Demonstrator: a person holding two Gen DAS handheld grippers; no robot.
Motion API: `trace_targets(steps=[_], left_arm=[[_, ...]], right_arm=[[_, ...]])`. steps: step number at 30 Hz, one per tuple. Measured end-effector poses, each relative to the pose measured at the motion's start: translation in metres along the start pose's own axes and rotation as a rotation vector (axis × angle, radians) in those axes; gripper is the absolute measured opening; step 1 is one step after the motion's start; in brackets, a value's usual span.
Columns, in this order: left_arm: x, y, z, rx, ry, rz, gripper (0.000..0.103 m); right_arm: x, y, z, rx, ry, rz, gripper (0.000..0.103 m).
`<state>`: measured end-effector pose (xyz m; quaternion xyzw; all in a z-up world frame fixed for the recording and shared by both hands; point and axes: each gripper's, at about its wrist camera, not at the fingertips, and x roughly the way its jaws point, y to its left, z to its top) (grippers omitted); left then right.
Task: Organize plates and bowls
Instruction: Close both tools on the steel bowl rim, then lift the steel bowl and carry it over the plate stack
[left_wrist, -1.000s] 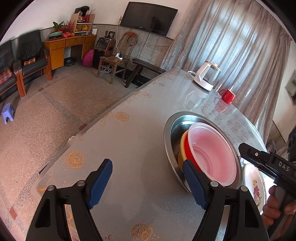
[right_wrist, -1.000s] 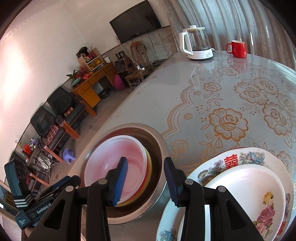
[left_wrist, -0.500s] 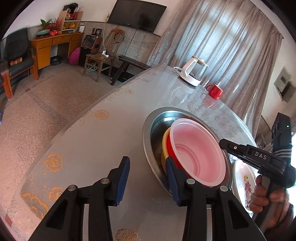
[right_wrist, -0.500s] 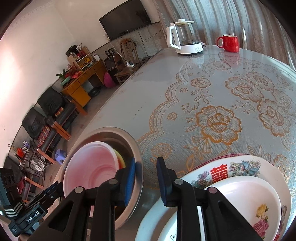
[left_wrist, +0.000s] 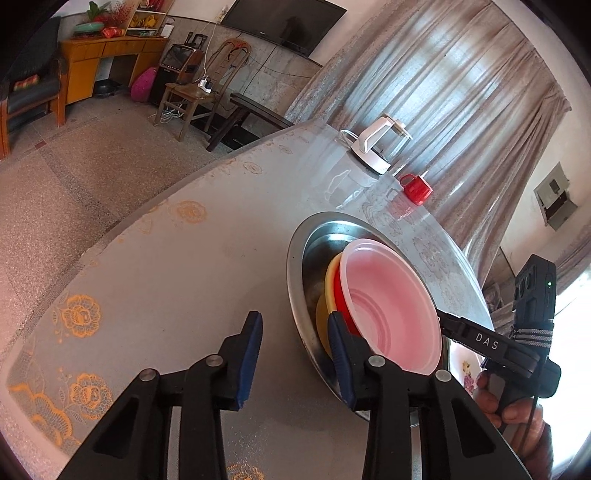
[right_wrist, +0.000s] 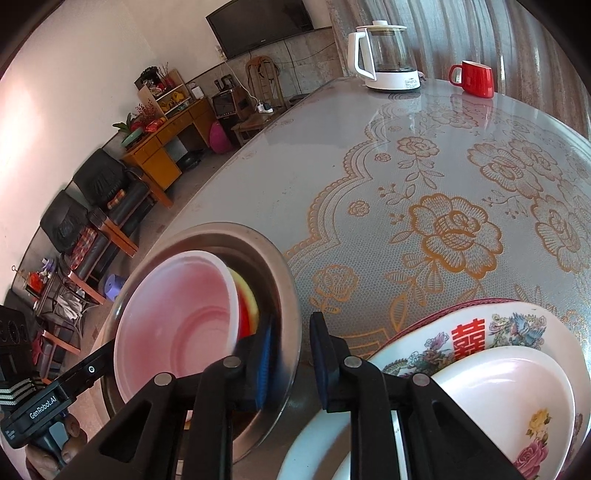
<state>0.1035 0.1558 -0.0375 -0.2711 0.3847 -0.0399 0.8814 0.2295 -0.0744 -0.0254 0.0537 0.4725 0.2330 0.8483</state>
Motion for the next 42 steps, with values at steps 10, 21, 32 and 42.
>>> trace_targets(steps=[10,21,32,42], left_arm=[[-0.006,-0.02,-0.005,0.114,-0.045,0.037,0.021],[-0.009,-0.013,-0.006,0.087,-0.026,0.008,0.019],[-0.026,-0.008,-0.011,0.089,-0.05,0.004,0.019],[-0.046,-0.015,-0.014,0.125,-0.086,-0.037,0.019]], right_arm=[[-0.001,0.008,-0.003,-0.041,-0.011,-0.017,0.013],[-0.005,0.01,-0.008,-0.046,-0.022,-0.023,0.014],[-0.014,0.02,-0.016,-0.048,-0.041,0.012,0.014],[-0.036,0.023,-0.023,-0.028,-0.084,0.042,0.015]])
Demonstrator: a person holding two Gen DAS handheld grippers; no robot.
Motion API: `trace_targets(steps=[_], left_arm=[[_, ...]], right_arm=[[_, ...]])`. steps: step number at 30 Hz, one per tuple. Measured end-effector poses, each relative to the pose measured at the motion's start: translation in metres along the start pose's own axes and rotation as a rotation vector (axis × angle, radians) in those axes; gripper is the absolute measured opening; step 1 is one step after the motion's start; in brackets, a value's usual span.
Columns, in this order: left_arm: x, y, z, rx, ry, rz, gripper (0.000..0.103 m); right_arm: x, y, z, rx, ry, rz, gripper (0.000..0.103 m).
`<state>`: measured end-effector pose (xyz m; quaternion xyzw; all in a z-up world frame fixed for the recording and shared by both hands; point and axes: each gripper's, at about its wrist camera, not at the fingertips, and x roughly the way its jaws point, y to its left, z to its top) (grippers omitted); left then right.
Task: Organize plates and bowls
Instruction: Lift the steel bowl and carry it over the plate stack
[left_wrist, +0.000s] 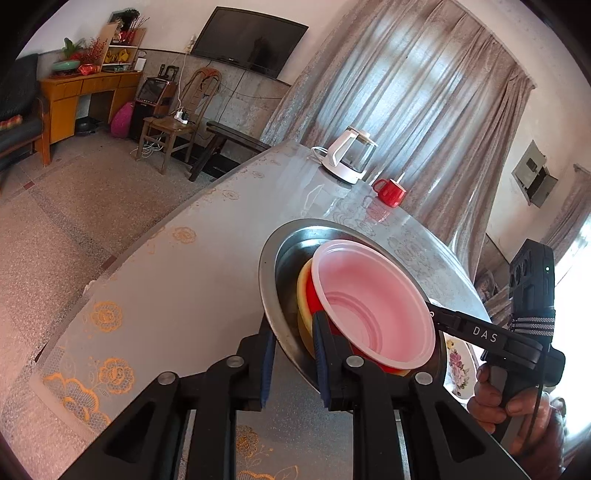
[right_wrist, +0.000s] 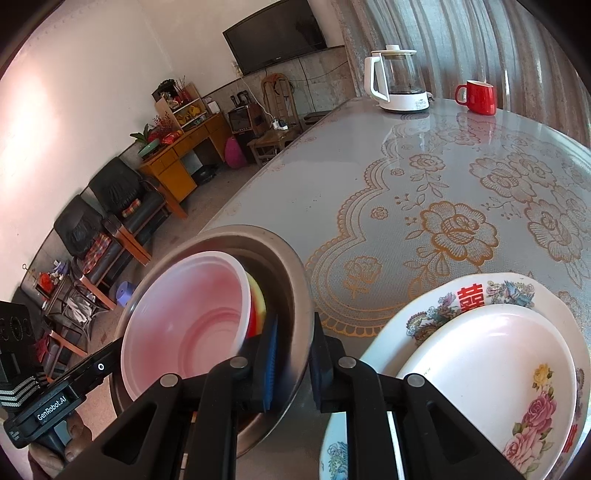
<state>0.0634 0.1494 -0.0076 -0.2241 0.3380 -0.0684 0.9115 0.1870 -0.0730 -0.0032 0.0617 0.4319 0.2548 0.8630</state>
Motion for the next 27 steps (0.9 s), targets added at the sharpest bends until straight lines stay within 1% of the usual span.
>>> trace_targets(steps=[10,17,27], left_arm=[[-0.009,-0.032,0.003,0.063,-0.012,-0.069,0.019],[-0.01,-0.064,0.005,0.125,-0.003,-0.122,0.019],[0.015,-0.114,-0.001,0.192,0.072,-0.197,0.02]], right_arm=[[-0.037,-0.015,-0.007,0.049,-0.063,0.009,0.015],[-0.066,-0.036,-0.014,0.091,-0.116,-0.017,0.016],[-0.108,-0.076,-0.032,0.175,-0.169,-0.092,0.016]])
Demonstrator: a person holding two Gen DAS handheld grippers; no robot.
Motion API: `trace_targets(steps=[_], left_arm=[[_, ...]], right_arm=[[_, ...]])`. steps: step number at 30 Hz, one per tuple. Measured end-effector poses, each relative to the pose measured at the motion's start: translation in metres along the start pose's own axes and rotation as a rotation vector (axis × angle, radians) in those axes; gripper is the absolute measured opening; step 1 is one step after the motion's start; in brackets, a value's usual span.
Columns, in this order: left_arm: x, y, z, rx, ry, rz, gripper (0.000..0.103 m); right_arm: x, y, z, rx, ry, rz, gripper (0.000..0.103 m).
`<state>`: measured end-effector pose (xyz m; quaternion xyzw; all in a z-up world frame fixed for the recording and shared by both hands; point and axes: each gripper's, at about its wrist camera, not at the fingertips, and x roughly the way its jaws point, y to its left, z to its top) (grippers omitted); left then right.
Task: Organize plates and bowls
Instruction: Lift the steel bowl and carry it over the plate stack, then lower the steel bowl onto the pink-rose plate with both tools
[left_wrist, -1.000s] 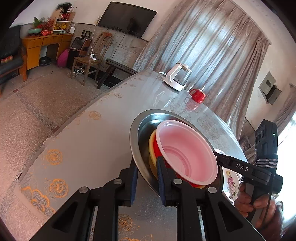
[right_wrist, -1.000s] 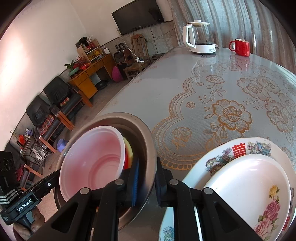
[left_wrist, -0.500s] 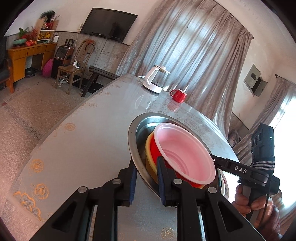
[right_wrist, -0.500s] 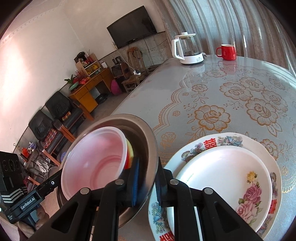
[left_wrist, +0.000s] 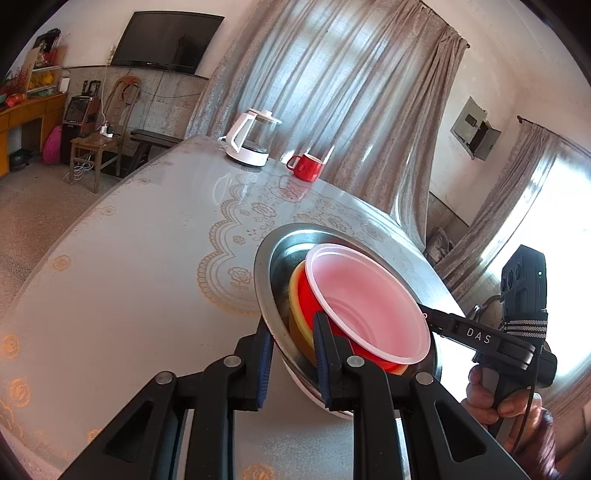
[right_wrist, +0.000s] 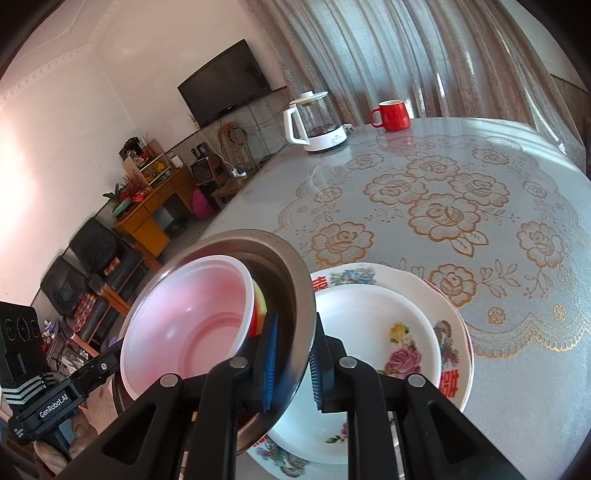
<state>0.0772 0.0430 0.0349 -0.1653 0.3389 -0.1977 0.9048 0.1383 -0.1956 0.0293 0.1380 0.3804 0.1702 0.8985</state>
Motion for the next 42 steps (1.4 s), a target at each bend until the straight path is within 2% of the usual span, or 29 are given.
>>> trace_targets(steps=[6,16,30,42], left_arm=[[0.024,-0.023,0.0,0.024,0.048,-0.034,0.02],[0.051,-0.035,-0.008,0.047,0.114,-0.034,0.021],[0.064,-0.033,-0.02,0.048,0.166,-0.018,0.021],[0.066,-0.032,-0.022,0.048,0.176,-0.027,0.022]], right_arm=[[-0.014,-0.029,-0.001,0.054,-0.024,-0.053,0.016],[-0.014,-0.063,-0.011,0.124,-0.011,-0.097,0.016],[-0.005,-0.074,-0.022,0.137,0.016,-0.134,0.016],[-0.007,-0.074,-0.024,0.138,0.017,-0.125,0.016]])
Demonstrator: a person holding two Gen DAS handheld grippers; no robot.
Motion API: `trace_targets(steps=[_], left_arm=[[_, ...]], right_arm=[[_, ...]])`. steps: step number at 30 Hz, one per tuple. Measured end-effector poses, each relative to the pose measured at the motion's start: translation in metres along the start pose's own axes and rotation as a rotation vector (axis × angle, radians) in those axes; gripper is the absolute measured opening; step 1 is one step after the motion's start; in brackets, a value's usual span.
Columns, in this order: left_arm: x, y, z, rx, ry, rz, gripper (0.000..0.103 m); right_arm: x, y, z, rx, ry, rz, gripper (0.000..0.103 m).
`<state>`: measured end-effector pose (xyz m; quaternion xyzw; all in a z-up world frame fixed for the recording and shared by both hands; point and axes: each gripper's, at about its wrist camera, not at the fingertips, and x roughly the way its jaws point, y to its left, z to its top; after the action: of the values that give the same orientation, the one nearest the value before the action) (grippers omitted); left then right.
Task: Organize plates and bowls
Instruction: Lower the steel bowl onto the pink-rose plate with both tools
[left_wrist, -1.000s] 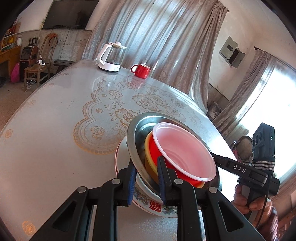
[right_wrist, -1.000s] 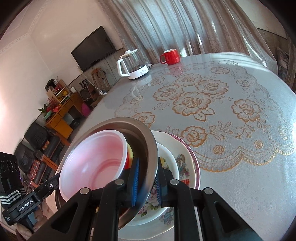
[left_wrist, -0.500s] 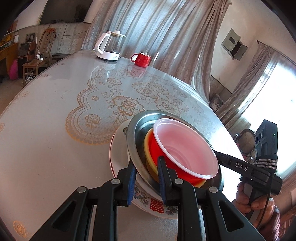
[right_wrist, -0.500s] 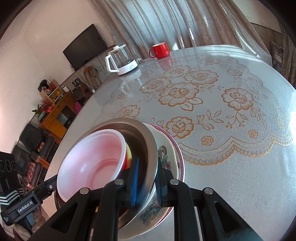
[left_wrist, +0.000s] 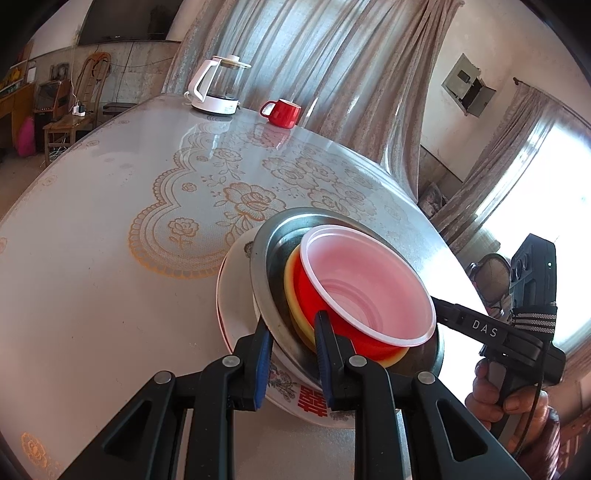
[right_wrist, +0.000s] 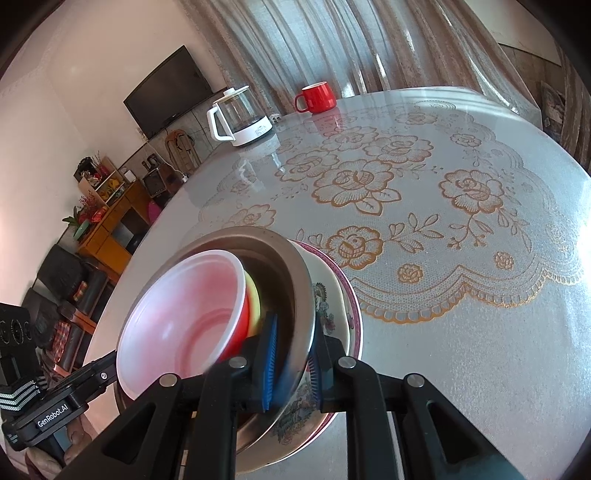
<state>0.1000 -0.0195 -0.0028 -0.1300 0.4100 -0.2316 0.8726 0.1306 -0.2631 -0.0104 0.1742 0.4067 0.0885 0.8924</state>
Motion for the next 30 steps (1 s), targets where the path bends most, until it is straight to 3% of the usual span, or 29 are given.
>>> trace_targets(steps=[30], left_arm=[[-0.007,-0.012,-0.008,0.089,-0.039,0.111,0.028]], right_arm=[[-0.008,0.004,-0.01,-0.01,-0.025,-0.001,0.016]])
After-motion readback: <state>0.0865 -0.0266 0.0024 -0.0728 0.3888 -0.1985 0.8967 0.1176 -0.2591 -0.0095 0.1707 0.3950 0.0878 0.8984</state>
